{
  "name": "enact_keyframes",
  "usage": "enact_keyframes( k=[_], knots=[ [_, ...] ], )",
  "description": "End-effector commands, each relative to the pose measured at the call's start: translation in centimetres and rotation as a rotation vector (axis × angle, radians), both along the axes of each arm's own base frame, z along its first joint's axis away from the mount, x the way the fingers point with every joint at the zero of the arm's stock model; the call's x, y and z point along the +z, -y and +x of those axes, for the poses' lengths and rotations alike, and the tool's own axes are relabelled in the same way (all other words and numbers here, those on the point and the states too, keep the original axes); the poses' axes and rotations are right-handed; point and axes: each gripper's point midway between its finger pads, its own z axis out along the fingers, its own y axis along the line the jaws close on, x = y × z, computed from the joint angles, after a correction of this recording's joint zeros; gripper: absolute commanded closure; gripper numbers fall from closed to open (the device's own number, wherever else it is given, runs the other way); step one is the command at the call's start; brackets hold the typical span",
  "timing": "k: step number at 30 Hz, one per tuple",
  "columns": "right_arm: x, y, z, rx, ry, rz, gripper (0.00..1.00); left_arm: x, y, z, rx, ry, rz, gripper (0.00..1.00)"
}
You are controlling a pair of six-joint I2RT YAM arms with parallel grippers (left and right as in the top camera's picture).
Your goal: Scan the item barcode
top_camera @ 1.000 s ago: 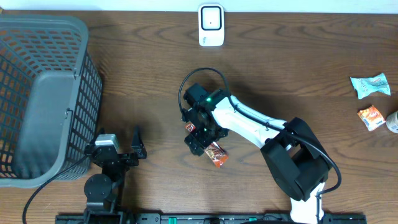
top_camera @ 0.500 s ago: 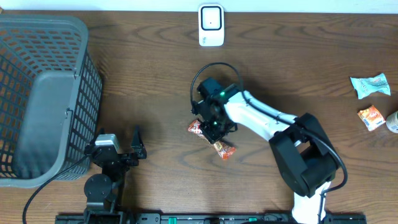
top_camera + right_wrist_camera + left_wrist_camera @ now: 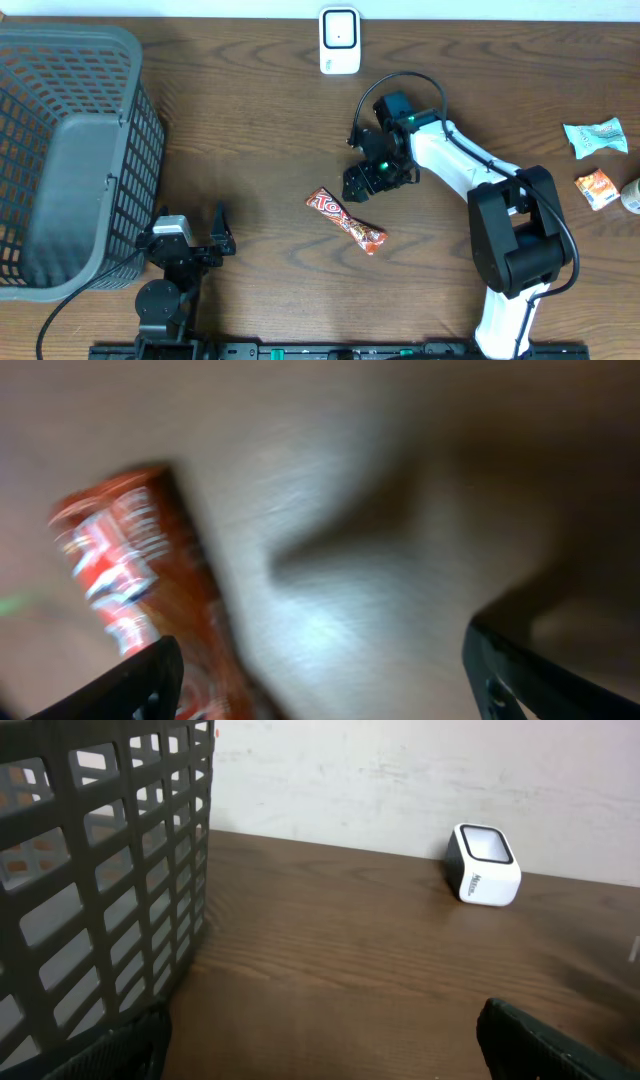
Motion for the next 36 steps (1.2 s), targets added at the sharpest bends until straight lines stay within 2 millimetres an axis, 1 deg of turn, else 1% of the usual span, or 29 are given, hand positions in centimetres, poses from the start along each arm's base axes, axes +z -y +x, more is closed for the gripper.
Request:
enact_keyframes(
  k=[1,2,4,5,6,7,8,11,13,15,17,18,20,21,23,25,28,30,32,33,34,36],
  knots=[
    [-3.8,5.6,0.7,-0.122,0.025,-0.323,0.15,-1.8,-0.2,0.0,0.01,-0.043,0.001,0.02],
    [-3.6,5.4,0.7,-0.118,0.032,-0.322,0.16,-1.8,-0.2,0.0,0.01,-0.043,0.001,0.02],
    [-2.4,4.6,0.9,-0.106,0.038,-0.307,0.17,-1.8,-0.2,0.0,0.011,-0.043,0.001,0.02],
    [-1.7,4.3,0.9,-0.1,0.041,-0.306,0.15,-1.8,-0.2,0.0,0.01,-0.043,0.001,0.02],
    [-0.8,3.9,0.9,-0.092,0.048,-0.304,0.1,-1.8,-0.2,0.0,0.011,-0.043,0.001,0.02],
    [0.9,2.9,0.8,-0.069,0.074,-0.292,0.02,-1.8,-0.2,0.0,0.01,-0.043,0.001,0.02],
    [3.0,1.4,0.7,-0.039,0.127,-0.269,0.01,-1.8,-0.2,0.0,0.011,-0.043,0.001,0.02],
    [6.0,-0.9,-0.1,0.017,0.225,-0.257,0.01,-1.8,-0.2,0.0,0.01,-0.043,0.001,0.02],
    [7.2,-1.7,-0.6,0.03,0.293,-0.307,0.01,-1.8,-0.2,0.0,0.011,-0.043,0.001,0.02],
    [7.8,-2.9,-1.4,0.07,0.379,-0.39,0.01,-1.8,-0.2,0.0,0.011,-0.043,0.001,0.02],
    [7.0,-4.6,-2.5,0.134,0.419,-0.427,0.01,-1.8,-0.2,0.0,0.011,-0.043,0.001,0.02],
    [5.8,-5.4,-3.3,0.179,0.446,-0.471,0.01,-1.8,-0.2,0.0,0.011,-0.043,0.001,0.02],
    [4.1,-5.6,-3.7,0.227,0.478,-0.565,0.01,-1.8,-0.2,0.0,0.011,-0.043,0.001,0.02],
    [3.4,-5.5,-3.5,0.236,0.501,-0.613,0.02,-1.8,-0.2,0.0,0.01,-0.043,0.001,0.02],
    [2.1,-5.6,-3.1,0.245,0.551,-0.695,0.07,-1.8,-0.2,0.0,0.01,-0.043,0.001,0.02],
    [1.1,-6.0,-2.7,0.263,0.612,-0.756,0.16,-1.8,-0.2,0.0,0.011,-0.043,0.001,0.02],
    [0.7,-6.3,-2.0,0.256,0.66,-0.784,0.18,-1.8,-0.2,0.0,0.01,-0.043,0.001,0.02],
    [0.3,-6.5,-1.8,0.251,0.668,-0.78,0.22,-1.8,-0.2,0.0,0.011,-0.043,0.001,0.02],
    [0.1,-6.7,-1.8,0.25,0.67,-0.776,0.35,-1.8,-0.2,0.0,0.011,-0.043,0.001,0.02],
    [0.1,-6.7,-1.8,0.251,0.671,-0.775,0.4,-1.8,-0.2,0.0,0.01,-0.043,0.001,0.02],
    [0.1,-6.8,-1.8,0.251,0.672,-0.774,0.48,-1.8,-0.2,0.0,0.01,-0.043,0.001,0.02],
    [-0.1,-6.9,-1.9,0.255,0.667,-0.772,0.79,-1.8,-0.2,0.0,0.01,-0.043,0.001,0.02]
  ],
)
